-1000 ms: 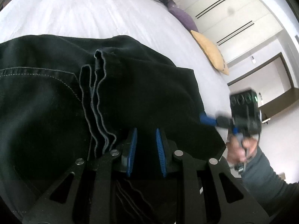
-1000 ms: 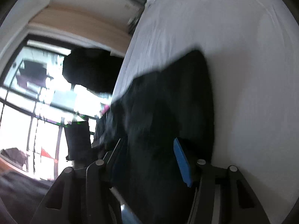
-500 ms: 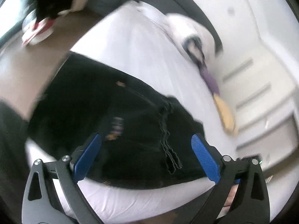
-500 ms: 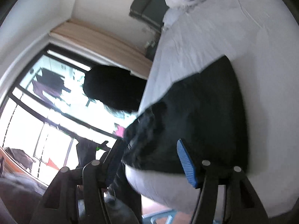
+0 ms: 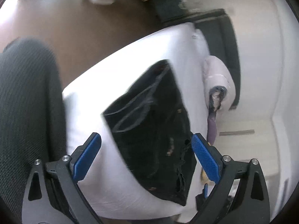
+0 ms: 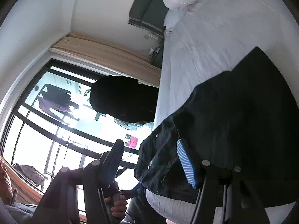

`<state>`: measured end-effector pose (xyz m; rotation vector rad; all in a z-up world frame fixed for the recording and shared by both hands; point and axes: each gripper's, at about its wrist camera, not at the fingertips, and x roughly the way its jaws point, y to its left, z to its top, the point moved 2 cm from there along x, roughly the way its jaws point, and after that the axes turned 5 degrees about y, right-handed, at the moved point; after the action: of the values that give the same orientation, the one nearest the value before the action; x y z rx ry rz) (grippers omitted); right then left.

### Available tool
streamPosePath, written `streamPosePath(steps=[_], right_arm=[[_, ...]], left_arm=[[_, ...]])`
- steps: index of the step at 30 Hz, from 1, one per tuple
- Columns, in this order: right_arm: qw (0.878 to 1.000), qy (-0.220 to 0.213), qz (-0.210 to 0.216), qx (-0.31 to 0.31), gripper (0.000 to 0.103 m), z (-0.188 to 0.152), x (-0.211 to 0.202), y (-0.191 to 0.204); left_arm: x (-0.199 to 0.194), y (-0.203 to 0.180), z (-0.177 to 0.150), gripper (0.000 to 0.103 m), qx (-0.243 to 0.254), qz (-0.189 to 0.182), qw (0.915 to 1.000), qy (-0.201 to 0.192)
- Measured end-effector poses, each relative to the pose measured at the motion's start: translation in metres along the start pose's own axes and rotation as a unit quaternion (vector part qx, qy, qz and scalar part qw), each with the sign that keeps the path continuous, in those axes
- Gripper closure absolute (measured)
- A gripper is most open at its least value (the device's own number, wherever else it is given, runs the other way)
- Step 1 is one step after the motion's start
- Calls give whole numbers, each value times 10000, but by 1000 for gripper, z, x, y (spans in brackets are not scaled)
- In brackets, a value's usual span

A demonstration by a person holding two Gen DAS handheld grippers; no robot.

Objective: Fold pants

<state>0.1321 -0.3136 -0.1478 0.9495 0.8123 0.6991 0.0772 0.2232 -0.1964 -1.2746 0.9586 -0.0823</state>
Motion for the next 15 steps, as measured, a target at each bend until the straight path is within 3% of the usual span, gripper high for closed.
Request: streamPosePath(steps=[8,15], right_arm=[[9997,109,-200,72,40,-5,1,0],[9996,230,-180,22,40,-8,11,0]], left_arm=[[27,2,10,7,73,-305,9995,-52],[53,8,27,24,-127,-501,9986,-149]])
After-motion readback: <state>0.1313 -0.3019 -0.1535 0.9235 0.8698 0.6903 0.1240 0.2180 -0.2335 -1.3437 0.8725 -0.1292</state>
